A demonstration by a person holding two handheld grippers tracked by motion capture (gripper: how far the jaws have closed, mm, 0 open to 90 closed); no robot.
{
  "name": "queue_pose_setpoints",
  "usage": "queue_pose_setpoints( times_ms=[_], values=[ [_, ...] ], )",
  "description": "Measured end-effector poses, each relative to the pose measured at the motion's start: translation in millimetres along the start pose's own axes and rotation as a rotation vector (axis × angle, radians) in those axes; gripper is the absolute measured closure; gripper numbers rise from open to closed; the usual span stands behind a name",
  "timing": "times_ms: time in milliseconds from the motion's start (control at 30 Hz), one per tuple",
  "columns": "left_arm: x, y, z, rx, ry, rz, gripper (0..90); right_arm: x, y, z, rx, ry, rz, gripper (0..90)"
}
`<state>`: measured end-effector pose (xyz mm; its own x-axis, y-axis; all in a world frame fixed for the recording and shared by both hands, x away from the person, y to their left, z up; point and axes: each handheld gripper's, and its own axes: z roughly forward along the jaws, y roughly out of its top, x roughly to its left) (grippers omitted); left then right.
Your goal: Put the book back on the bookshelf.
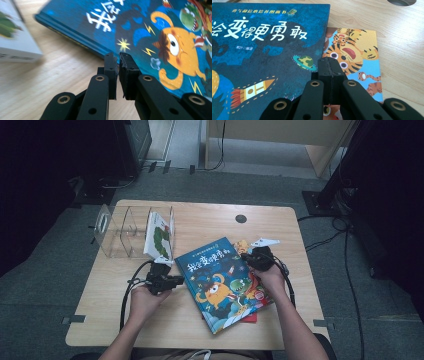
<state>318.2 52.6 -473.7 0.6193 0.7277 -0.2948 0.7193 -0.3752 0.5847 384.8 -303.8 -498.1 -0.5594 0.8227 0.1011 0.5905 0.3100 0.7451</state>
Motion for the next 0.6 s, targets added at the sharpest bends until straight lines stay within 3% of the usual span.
queue_pose_setpoints(
  times_ms=[333, 600],
  values=[
    [-9.9, -7.2, 11.0, 0.032, -0.021, 0.024, 85.0, 0.1, 0.7, -0.4, 0.008, 0.001, 0.006, 90.0],
    [-9.6, -9.6, 11.1, 0.016, -0.032, 0.011, 85.5, 1.3, 1.3, -0.2, 0.013, -0.008, 0.01, 90.0]
  ],
)
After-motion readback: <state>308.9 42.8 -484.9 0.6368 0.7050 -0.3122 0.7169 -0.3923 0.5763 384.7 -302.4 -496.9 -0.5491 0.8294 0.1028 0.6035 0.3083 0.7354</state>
